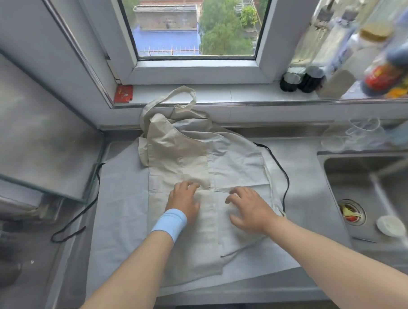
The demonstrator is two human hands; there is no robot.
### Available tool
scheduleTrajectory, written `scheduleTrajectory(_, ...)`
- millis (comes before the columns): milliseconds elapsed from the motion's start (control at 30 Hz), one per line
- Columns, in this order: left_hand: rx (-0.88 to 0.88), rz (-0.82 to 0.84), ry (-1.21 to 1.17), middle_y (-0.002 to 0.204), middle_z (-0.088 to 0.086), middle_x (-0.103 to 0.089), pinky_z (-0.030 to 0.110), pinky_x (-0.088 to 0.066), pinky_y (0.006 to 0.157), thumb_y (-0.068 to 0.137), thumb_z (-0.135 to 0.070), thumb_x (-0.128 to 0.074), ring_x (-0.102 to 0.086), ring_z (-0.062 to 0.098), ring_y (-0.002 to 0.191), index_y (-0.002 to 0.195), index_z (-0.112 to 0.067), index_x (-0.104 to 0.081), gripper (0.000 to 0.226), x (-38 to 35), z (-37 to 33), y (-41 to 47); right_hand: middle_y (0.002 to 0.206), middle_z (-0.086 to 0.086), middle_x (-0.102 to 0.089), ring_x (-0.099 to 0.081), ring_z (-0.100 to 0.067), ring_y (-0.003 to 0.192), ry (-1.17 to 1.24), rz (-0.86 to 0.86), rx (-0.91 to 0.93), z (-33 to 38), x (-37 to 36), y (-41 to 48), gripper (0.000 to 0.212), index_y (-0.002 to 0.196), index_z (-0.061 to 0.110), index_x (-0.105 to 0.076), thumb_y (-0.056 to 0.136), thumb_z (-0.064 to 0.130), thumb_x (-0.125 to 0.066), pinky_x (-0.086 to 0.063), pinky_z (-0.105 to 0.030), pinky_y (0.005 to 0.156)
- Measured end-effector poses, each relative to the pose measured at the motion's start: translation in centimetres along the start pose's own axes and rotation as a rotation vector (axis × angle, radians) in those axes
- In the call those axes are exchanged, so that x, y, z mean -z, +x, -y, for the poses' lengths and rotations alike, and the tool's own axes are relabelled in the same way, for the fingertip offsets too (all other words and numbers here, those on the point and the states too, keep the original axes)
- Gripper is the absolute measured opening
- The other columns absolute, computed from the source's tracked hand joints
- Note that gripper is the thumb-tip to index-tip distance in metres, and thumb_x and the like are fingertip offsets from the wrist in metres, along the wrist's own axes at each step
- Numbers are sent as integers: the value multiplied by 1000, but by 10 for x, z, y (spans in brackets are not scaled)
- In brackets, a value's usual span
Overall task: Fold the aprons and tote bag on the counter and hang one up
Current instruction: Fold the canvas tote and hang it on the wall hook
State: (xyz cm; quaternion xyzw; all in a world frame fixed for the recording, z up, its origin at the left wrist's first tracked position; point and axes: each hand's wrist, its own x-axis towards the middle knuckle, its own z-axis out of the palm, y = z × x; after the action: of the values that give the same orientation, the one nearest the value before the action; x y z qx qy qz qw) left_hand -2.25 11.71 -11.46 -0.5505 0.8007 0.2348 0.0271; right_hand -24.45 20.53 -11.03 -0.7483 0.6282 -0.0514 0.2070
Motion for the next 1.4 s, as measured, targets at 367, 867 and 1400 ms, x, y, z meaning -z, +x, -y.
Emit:
scheduleTrajectory(367,-64,154,57,106,-8,-53,35,-45,81,72,-60,-62,-51,16,100,104,-28,-49,47,-47,-95,-97,109,0,-65,-57,-25,103,-301,101,158,-8,0,-56,24,112,25,-67,95,20,-50,-32,-37,88)
scheduleTrajectory(867,100,205,-423,63,-10,-49,26,-38,64,94,-28,-56,-44,9,61,69,-26,-54,26,-17,-77,-93,126,-12,-53,-51,-34,109,-367,-291,110,16,-3,-69,67,118,22,-55,55,13,-78,-36,-47,96)
scheduleTrajectory(1400,85,430,-130,129,-7,-60,24,-41,100,93,-27,-53,-57,15,117,121,-29,-64,30,-46,-117,-117,96,3,-71,-66,-22,90,-520,676,72,10,42,-127,28,97,23,-74,76,41,-70,-55,-35,83)
